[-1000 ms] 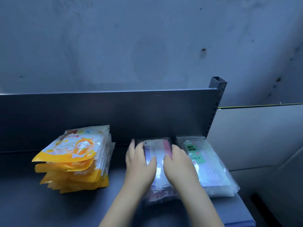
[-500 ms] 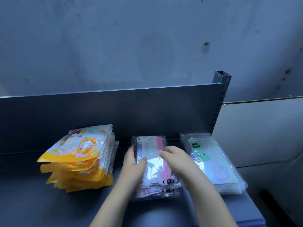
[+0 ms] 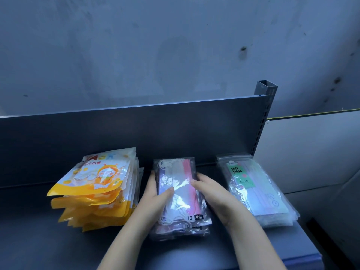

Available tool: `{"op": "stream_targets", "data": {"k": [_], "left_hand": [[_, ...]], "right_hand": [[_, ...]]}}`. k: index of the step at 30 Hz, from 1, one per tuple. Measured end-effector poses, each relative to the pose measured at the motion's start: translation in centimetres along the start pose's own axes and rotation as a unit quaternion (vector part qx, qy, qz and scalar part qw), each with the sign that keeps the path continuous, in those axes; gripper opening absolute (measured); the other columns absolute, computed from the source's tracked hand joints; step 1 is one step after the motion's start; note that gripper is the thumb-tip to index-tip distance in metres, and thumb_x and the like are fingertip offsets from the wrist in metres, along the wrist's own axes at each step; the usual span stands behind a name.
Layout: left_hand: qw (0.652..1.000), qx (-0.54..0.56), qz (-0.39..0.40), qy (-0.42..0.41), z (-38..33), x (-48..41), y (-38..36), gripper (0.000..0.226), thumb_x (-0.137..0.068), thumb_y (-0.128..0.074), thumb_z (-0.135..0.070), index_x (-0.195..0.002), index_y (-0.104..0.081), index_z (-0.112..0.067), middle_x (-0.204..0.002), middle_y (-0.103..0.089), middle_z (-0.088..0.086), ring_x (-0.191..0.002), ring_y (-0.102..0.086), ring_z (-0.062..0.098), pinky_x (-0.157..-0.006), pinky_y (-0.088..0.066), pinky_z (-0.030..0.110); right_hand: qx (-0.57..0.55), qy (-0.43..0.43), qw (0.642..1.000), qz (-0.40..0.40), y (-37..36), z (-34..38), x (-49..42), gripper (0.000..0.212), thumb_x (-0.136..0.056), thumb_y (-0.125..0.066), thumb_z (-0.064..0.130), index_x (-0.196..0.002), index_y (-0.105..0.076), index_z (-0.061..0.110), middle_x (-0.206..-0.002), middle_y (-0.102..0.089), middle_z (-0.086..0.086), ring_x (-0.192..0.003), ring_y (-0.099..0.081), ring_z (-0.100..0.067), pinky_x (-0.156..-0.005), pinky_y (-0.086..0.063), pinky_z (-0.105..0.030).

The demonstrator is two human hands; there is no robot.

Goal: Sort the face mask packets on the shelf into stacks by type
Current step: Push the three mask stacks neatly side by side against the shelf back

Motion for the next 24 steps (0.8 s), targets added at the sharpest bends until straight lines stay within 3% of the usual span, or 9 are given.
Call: {"op": "stream_targets", "data": {"k": [2, 4, 6, 8, 12, 14, 17, 21, 24], "left_hand": [[1.000, 0.028, -0.012, 0.010, 0.5, -0.2, 0.2, 0.056, -0.098, -0.065, -0.018, -0.143, -0.038, -0.039, -0.124, -0.065, -0.017, -0.100, -0.070, -0.002, -0.074, -0.054, 0.015], [0.998, 0.048, -0.025, 0.019, 0.6, -0.1, 0.4, 0.060, -0.097, -0.065, -0.024, -0.150, -0.037, -0.034, -0.138, -0.060, -0.013, -0.118, -0.066, 0.007, -0.090, -0.056, 0.027], [0.996, 0.066, -0.038, 0.034, 1.0, -0.1, 0.6, 0.076, -0.095, -0.067, -0.029, -0.160, -0.027, -0.030, -0.150, -0.051, -0.008, -0.133, -0.056, 0.018, -0.108, -0.048, 0.040], [0.994, 0.101, -0.030, 0.039, 1.1, -0.2, 0.4, 0.064, -0.094, -0.066, -0.022, -0.153, -0.040, -0.027, -0.140, -0.063, -0.002, -0.121, -0.067, 0.022, -0.102, -0.054, 0.045], [0.990, 0.134, -0.041, 0.031, 1.0, -0.5, 0.6, 0.045, -0.095, -0.063, -0.012, -0.136, -0.054, -0.029, -0.120, -0.075, 0.004, -0.105, -0.075, 0.025, -0.095, -0.059, 0.052], [0.988, 0.147, -0.043, 0.029, 0.9, -0.5, 0.7, 0.044, -0.094, -0.064, -0.013, -0.134, -0.056, -0.030, -0.120, -0.074, 0.003, -0.107, -0.075, 0.026, -0.096, -0.058, 0.055], [0.993, 0.102, -0.055, 0.020, 0.3, 0.1, 1.0, 0.057, -0.095, -0.064, -0.022, -0.147, -0.043, -0.036, -0.134, -0.062, -0.014, -0.123, -0.064, 0.017, -0.105, -0.051, 0.043], [0.997, 0.046, -0.048, 0.035, 0.5, 0.1, 1.2, 0.071, -0.095, -0.061, -0.041, -0.158, -0.029, -0.035, -0.151, -0.046, -0.016, -0.138, -0.050, 0.016, -0.115, -0.041, 0.041], [0.997, 0.039, -0.053, 0.035, 0.6, 0.3, 1.5, 0.053, -0.096, -0.064, -0.031, -0.144, -0.042, -0.041, -0.141, -0.057, -0.015, -0.124, -0.060, 0.010, -0.109, -0.048, 0.040]], "right_hand": [[-0.016, 0.016, 0.999, -0.037, 0.9, 0.4, -0.4, 0.077, -0.086, -0.065, 0.049, -0.157, -0.046, 0.026, -0.157, -0.055, 0.007, -0.140, -0.057, -0.017, -0.120, -0.043, -0.047], [-0.063, 0.019, 0.996, -0.065, 1.3, 0.5, -0.5, 0.082, -0.085, -0.068, 0.052, -0.159, -0.042, 0.025, -0.160, -0.050, 0.008, -0.141, -0.054, -0.016, -0.120, -0.042, -0.045], [-0.127, -0.003, 0.990, -0.063, 0.6, 0.3, 0.0, 0.051, -0.099, -0.063, 0.038, -0.147, -0.053, 0.022, -0.147, -0.062, 0.007, -0.130, -0.062, -0.015, -0.111, -0.049, -0.041], [-0.138, -0.015, 0.989, -0.044, -0.4, 0.1, 0.4, 0.029, -0.107, -0.056, 0.028, -0.134, -0.065, 0.023, -0.128, -0.077, 0.002, -0.119, -0.072, -0.021, -0.106, -0.055, -0.048], [-0.102, 0.006, 0.994, -0.036, -1.1, 0.9, 0.4, 0.025, -0.106, -0.054, 0.021, -0.123, -0.068, 0.034, -0.107, -0.082, 0.012, -0.109, -0.074, -0.019, -0.110, -0.053, -0.051], [-0.076, 0.005, 0.996, -0.047, -0.7, 0.9, 0.0, 0.044, -0.106, -0.053, 0.019, -0.149, -0.056, 0.025, -0.130, -0.073, 0.011, -0.115, -0.069, -0.014, -0.104, -0.056, -0.038], [-0.052, 0.012, 0.998, -0.033, -0.8, 1.3, 0.3, 0.059, -0.107, -0.048, 0.010, -0.164, -0.033, 0.017, -0.150, -0.054, 0.010, -0.104, -0.061, 0.003, -0.062, -0.048, -0.002], [-0.040, 0.026, 0.999, -0.013, -1.2, 1.5, 0.4, 0.043, -0.103, -0.044, -0.005, -0.105, -0.059, 0.035, -0.079, -0.070, 0.023, -0.059, -0.070, 0.010, -0.052, -0.050, -0.008], [0.015, 0.032, 0.998, -0.048, -0.5, 0.4, -0.3, 0.047, -0.097, -0.044, -0.008, -0.110, -0.064, 0.032, -0.095, -0.080, 0.009, -0.082, -0.079, -0.010, -0.070, -0.063, -0.024]]}}
Point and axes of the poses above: each hand's wrist, its own x-axis away from the middle knuckle, its own y-axis out of the back of the hand, z = x × y, the point moved 10 cm from there along -x, towards the middle knuckle
